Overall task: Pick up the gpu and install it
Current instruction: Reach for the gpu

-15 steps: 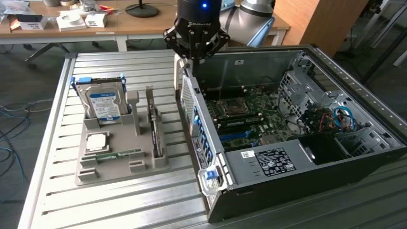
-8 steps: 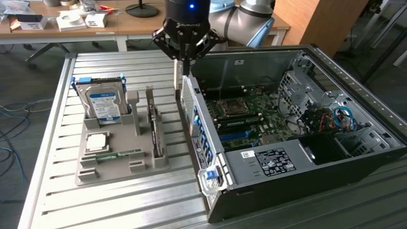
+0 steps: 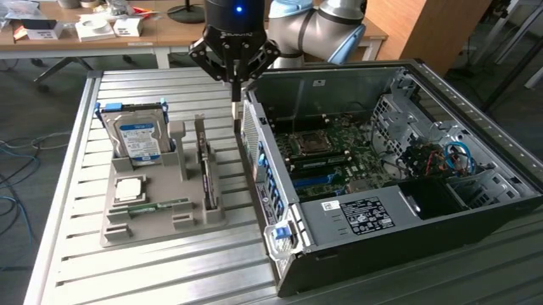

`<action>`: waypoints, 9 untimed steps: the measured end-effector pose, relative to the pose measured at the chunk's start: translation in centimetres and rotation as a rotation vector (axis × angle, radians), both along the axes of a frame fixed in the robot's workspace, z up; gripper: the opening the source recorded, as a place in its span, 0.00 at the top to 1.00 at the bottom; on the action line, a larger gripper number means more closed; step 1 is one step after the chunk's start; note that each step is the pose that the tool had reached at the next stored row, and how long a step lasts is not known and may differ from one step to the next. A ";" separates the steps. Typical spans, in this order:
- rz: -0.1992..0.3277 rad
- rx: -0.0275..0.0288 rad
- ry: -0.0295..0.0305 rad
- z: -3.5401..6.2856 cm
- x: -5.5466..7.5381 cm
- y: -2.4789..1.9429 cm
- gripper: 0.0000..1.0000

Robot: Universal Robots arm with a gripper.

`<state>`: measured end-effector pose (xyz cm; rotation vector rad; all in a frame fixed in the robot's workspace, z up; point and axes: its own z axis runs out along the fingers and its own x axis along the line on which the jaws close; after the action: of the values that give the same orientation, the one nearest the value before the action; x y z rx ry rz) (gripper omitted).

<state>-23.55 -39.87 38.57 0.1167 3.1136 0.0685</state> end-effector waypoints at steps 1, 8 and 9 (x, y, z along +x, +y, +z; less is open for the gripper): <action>0.000 0.0000 0.0000 -0.02 -0.2 0.00 0.89; 0.000 0.0000 0.0000 -0.14 -1.6 0.02 0.89; 0.000 0.0000 0.0000 -0.15 -1.7 0.02 0.89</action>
<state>-25.24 -39.85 38.42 0.1167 3.1137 0.0685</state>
